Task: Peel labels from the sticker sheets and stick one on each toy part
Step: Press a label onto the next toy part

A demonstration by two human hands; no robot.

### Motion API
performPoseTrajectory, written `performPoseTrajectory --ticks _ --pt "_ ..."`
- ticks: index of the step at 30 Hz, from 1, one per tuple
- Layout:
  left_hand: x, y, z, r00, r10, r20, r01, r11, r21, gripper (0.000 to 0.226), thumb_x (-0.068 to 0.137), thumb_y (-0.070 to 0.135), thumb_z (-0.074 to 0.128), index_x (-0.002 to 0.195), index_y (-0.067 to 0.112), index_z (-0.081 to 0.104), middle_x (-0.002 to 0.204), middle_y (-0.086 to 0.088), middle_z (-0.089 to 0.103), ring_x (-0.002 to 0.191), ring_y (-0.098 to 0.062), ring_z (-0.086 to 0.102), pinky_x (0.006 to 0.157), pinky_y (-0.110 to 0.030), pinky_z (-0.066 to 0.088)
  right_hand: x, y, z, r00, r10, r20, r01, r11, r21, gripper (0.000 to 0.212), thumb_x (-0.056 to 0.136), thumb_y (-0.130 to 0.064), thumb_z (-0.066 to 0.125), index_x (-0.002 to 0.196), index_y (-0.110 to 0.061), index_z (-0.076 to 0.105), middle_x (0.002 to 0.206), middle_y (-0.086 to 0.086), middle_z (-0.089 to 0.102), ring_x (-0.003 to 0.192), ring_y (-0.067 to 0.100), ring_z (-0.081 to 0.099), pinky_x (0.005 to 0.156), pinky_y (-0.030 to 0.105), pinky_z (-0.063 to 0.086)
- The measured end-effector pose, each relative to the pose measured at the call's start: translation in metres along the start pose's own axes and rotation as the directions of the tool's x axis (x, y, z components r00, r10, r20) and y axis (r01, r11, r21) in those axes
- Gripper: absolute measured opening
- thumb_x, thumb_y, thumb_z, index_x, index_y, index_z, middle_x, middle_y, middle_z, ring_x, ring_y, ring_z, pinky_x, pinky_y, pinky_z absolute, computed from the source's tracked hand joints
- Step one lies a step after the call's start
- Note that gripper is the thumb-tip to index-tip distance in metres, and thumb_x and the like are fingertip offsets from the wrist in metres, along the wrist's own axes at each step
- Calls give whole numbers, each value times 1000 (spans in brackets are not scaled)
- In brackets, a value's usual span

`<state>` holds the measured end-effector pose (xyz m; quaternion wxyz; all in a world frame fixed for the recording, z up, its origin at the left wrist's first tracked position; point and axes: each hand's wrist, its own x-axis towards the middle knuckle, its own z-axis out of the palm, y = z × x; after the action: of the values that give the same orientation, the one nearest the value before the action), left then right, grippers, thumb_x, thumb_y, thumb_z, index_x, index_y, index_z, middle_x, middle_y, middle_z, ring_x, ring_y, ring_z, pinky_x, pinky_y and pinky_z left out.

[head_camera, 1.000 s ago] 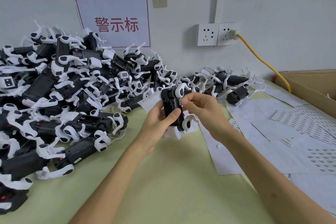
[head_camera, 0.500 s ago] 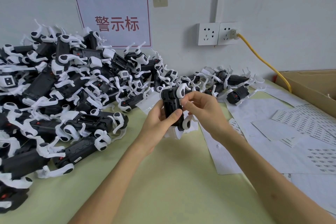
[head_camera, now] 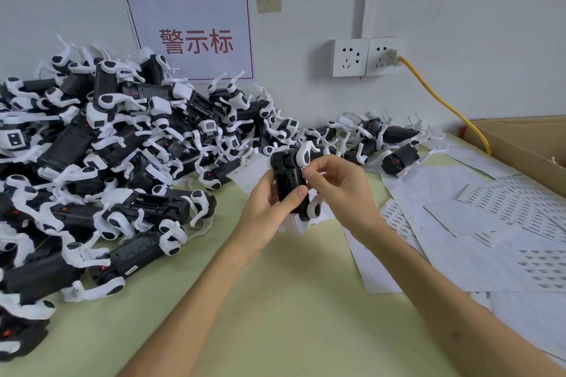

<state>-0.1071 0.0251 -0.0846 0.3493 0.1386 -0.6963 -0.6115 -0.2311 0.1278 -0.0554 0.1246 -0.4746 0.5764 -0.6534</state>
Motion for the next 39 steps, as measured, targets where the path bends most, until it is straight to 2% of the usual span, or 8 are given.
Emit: performPoseTrajectory --ticks 6,12,19,22,25,29,35,39 --pt "-1 3 -1 1000 10 2 -10 1000 12 47 82 48 74 123 25 62 117 2 74 114 -14 69 95 -29 54 2 3 -1 1000 10 3 -10 1000 23 15 95 -10 70 81 -15 69 73 -4 72 61 12 67 58 16 47" --pt "-4 5 -1 998 25 54 -24 999 -22 46 89 36 72 129 16 60 125 -10 71 122 -28 65 109 -48 49 9 6 -13 954 256 156 -288 926 246 38 76 -26 83 57 -19 51 71 5 70 63 13 65 57 17 43" --pt "-6 14 1 988 -71 135 96 977 -192 39 89 45 72 122 24 70 120 -7 74 111 -22 70 84 -28 56 8 6 -14 926 185 328 -298 892 339 17 89 -24 72 80 -15 61 69 -3 55 60 7 53 47 11 38" --pt "-7 17 1 987 -80 142 106 977 -184 43 86 53 75 120 27 71 118 -5 74 108 -20 70 84 -31 56 7 4 -15 931 158 330 -265 913 311 16 86 -26 71 82 -15 60 74 -2 56 65 11 52 52 12 40" --pt "-8 17 2 982 -76 175 106 980 -168 55 84 58 76 126 24 68 124 -10 72 117 -29 68 95 -42 55 7 5 -14 941 157 301 -245 927 284 31 84 -34 74 83 -8 57 82 13 58 76 28 51 71 37 41" --pt "-9 20 -1 971 -42 233 97 968 -232 40 92 42 71 127 21 68 122 -10 72 115 -26 68 88 -30 55 5 1 -14 922 154 354 -263 922 285 74 77 -49 81 102 14 50 93 24 55 85 39 44 74 52 29" --pt "-9 22 -3 971 -28 238 94 959 -268 28 93 30 68 119 22 73 117 -10 73 112 -27 68 91 -29 53 4 -5 -15 918 122 378 -235 933 272 68 88 -40 72 110 20 48 96 21 55 86 34 45 81 45 35" --pt "-9 23 -3 972 -20 235 88 956 -281 34 91 31 69 121 15 70 114 -13 72 108 -26 68 89 -28 52 6 -2 -17 911 107 399 -230 934 274 61 92 -35 67 111 19 47 92 17 55 79 29 45 72 35 38"
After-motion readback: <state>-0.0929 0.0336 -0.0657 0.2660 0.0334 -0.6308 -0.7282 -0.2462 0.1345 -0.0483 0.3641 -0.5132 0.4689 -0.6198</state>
